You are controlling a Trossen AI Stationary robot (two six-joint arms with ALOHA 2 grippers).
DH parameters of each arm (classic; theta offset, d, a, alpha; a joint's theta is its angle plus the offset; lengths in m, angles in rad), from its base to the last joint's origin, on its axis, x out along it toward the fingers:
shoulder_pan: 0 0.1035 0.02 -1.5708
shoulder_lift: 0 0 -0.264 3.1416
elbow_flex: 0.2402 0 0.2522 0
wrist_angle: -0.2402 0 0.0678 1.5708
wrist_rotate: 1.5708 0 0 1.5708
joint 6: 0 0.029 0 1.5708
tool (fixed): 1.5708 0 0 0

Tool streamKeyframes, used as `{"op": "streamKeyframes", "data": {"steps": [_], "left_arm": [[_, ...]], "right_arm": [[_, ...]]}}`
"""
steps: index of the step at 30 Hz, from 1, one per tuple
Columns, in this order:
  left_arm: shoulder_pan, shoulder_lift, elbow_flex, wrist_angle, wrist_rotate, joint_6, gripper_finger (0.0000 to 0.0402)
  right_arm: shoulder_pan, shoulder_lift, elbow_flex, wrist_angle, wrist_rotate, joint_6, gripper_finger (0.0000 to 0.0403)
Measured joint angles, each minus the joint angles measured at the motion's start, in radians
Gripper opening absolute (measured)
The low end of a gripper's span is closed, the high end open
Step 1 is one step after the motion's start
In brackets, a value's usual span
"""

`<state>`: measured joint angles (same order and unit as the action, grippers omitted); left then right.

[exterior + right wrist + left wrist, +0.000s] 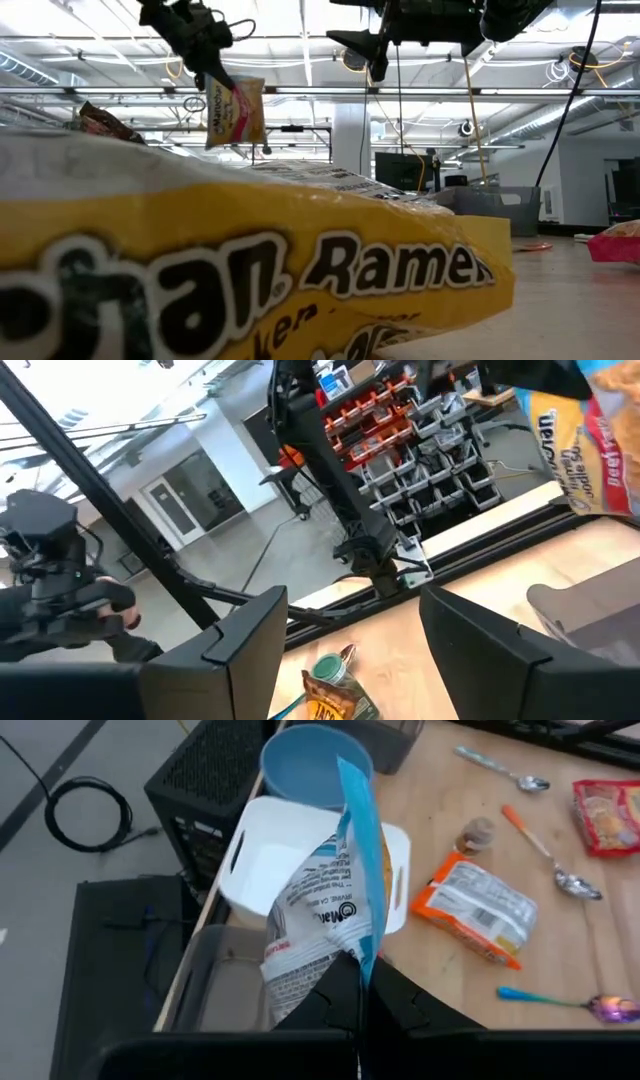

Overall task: Pick & Place Food Item
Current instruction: Put the blue noodle pack into the left black bin

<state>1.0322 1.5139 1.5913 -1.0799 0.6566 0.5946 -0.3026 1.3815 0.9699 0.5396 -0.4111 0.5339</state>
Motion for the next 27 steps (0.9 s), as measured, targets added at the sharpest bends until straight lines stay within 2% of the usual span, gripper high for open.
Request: {"op": "streamKeyframes", "data": {"steps": [9,16,20,27], "left_arm": [[0.037,0.115,0.0,-0.018,0.006,0.129,0.0001],[0.059,0.176,0.0,-0.029,-0.048,0.258,0.0001],[0.06,0.2,0.0,-0.025,-0.076,0.329,0.0001],[0.06,0.223,0.0,0.017,-0.075,0.363,0.0001]], "right_arm": [[-0.02,0.0,0.0,-0.011,0.023,0.02,0.0221],[-0.02,0.0,0.0,-0.032,0.025,0.031,0.022],[-0.02,0.0,0.0,-0.068,0.068,0.031,0.0219],[-0.02,0.0,0.0,-0.074,0.074,0.03,0.0219]]}}
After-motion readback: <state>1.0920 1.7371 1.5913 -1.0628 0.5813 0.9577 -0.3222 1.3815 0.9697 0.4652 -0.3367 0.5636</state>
